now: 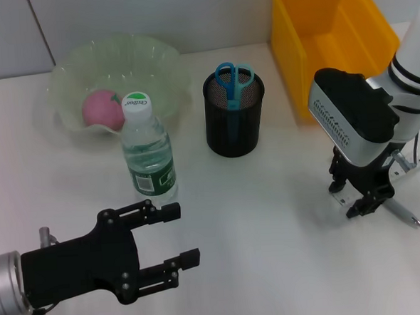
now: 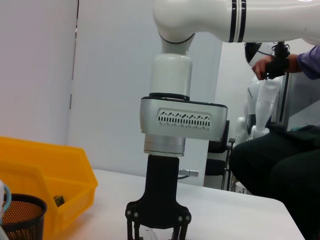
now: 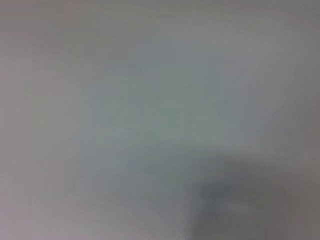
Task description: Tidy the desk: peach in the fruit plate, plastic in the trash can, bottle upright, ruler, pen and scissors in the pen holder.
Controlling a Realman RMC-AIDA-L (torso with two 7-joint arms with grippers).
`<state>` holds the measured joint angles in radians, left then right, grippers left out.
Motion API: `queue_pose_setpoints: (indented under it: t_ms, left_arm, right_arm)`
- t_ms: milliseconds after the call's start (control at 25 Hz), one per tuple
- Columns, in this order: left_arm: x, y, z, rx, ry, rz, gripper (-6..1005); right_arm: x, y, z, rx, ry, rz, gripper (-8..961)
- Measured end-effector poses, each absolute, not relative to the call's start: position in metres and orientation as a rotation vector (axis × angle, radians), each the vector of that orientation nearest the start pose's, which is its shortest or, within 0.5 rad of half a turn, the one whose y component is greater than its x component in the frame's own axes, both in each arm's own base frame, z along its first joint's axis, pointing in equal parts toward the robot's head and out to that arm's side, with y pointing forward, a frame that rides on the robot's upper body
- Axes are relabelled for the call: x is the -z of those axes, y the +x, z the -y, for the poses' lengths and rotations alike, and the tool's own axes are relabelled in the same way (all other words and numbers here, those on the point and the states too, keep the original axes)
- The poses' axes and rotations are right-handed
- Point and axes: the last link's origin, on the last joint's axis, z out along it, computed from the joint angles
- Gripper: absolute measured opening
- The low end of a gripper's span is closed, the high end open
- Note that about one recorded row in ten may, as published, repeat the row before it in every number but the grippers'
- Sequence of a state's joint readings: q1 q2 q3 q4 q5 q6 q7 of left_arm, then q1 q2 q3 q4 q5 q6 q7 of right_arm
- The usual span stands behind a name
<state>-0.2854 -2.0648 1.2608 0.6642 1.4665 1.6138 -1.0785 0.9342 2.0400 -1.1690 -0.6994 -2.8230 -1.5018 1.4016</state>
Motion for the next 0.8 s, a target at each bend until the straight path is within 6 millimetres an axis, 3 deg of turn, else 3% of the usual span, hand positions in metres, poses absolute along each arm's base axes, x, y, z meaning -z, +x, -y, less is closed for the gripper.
queue_pose_setpoints:
  t_ms: [120, 360, 680, 800]
  left_arm:
    - [0.036, -0.251, -0.256, 0.996, -2.820, 0.288, 695]
    - [0.036, -0.251, -0.256, 0.998, -2.821, 0.287, 695]
    - [0.036, -0.251, -0.256, 1.000, -2.824, 0.288, 694]
    - [0.035, -0.250, -0.256, 1.006, -2.829, 0.289, 694]
  right_arm:
    - [0.016, 0.222, -0.389, 1.032, -3.049, 0.363, 558]
    - [0.017, 0.220, -0.390, 1.025, -3.039, 0.352, 395]
    - [0.004, 0.198, -0.391, 0.977, -3.009, 0.290, 389]
    - [-0.014, 0.175, -0.388, 0.886, -2.984, 0.262, 388]
